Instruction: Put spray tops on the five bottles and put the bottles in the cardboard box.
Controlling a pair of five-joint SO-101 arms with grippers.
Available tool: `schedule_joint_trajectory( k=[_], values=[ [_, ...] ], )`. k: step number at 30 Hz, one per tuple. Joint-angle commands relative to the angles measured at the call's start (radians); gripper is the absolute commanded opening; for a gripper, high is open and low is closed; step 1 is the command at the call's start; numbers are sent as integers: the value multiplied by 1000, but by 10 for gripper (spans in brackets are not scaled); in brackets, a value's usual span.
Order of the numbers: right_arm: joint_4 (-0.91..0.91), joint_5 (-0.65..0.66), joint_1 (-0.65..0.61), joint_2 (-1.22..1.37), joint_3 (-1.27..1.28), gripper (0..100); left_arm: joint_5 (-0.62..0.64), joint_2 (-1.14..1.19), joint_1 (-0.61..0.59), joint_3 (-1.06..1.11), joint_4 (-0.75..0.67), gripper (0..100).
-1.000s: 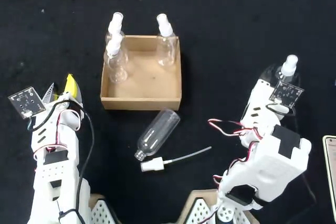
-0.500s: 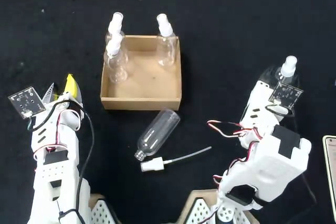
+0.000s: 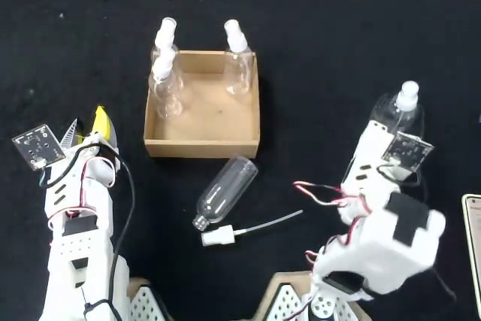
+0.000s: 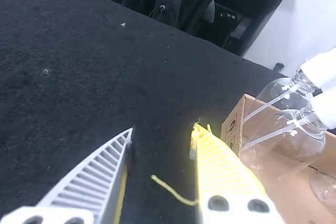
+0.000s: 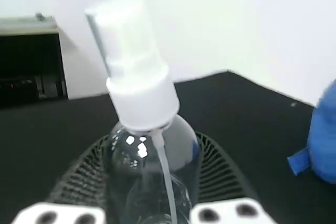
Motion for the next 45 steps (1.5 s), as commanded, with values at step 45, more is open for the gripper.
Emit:
schedule_joint_trajectory(
  k=[45],
  values=[
    [207, 0, -850, 79, -323, 11, 5, -2, 4, -22, -28, 159]
  ],
)
